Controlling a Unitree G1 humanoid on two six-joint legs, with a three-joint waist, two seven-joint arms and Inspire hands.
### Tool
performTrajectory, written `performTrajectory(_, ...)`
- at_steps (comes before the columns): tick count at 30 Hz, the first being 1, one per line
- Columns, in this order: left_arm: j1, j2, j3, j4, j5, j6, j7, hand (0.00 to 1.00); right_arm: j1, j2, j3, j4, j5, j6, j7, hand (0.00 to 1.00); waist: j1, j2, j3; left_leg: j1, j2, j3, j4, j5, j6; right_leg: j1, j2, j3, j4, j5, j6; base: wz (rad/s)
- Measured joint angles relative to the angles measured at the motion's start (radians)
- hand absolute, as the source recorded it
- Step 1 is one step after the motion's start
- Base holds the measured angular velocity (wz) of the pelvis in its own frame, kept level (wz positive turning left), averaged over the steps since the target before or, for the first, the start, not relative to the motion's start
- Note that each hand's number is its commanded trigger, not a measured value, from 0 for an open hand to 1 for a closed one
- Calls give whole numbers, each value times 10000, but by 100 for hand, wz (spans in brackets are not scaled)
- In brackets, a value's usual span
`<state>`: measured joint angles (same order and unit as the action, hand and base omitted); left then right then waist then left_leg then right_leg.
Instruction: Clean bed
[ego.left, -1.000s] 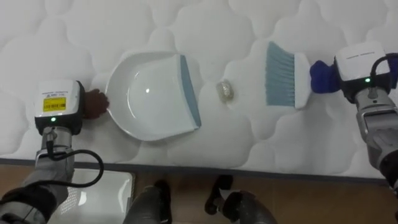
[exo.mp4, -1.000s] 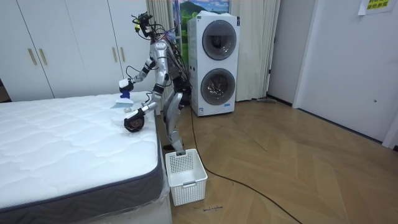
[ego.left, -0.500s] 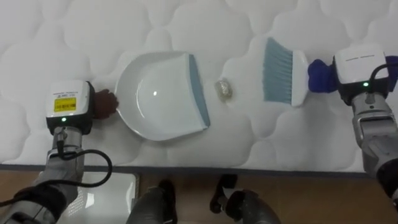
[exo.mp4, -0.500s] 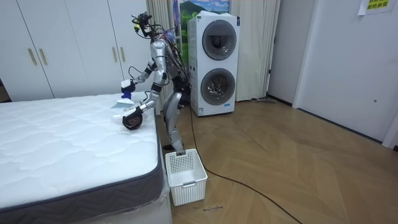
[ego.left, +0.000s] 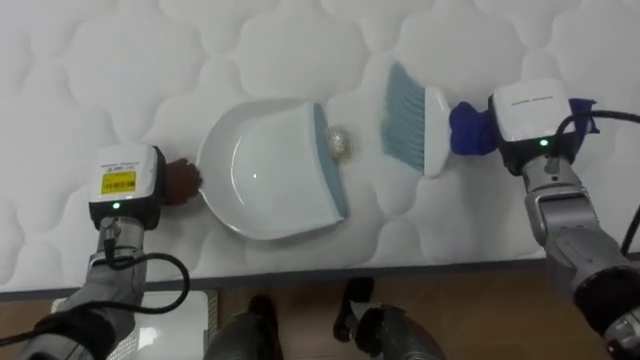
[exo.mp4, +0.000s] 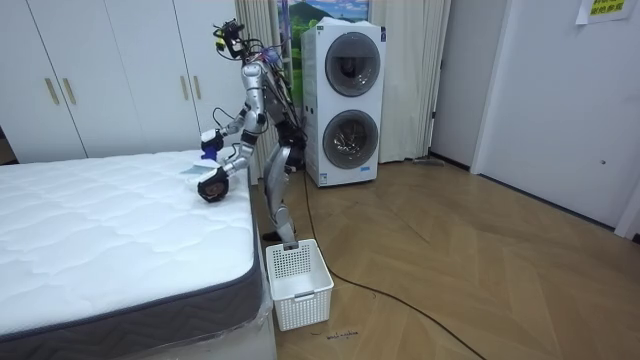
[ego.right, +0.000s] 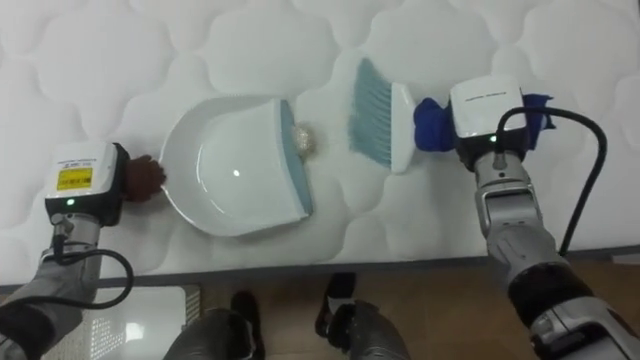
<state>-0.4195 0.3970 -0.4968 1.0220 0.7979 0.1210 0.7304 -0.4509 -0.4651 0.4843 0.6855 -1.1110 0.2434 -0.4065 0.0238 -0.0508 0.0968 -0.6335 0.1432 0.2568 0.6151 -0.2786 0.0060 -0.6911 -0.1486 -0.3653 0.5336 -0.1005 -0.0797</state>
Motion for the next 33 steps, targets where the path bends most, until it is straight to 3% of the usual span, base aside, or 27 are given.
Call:
performTrajectory(3,67,-33,0,-1,-1,29,-39,100,113,163,108,-282,0,1,313,100,-30,-4,-6,72,-2,67,-2,1,1,0,-2,59,19,14,-23,-7)
performTrajectory(6,97,-160,1,-4,-1,60,-243,100,116,373,154,-356,80,7,622,100,-24,1,-73,92,1,92,13,13,13,10,-13,67,37,24,-40,0)
performTrajectory(11,108,-293,-2,-9,12,53,-395,100,116,402,456,-1092,153,2,1235,100,-26,2,-77,64,5,112,38,52,15,-13,-38,48,35,41,-71,0)
performTrajectory(18,120,-288,6,-19,14,-19,-470,100,96,1223,600,-1488,354,-170,2092,100,27,74,-119,-25,24,106,106,76,16,-75,-40,45,65,69,-119,0)
performTrajectory(24,264,-154,29,-14,19,-178,-500,100,63,1175,864,-1805,1826,-241,2965,100,189,97,-133,-37,5,93,102,91,39,-80,-78,22,93,68,-118,1)
performTrajectory(33,269,103,138,104,67,-215,-339,100,-70,1180,853,-2491,1979,-239,4143,100,303,116,-147,-200,-5,-45,272,93,38,-169,-108,-24,230,47,-131,3)
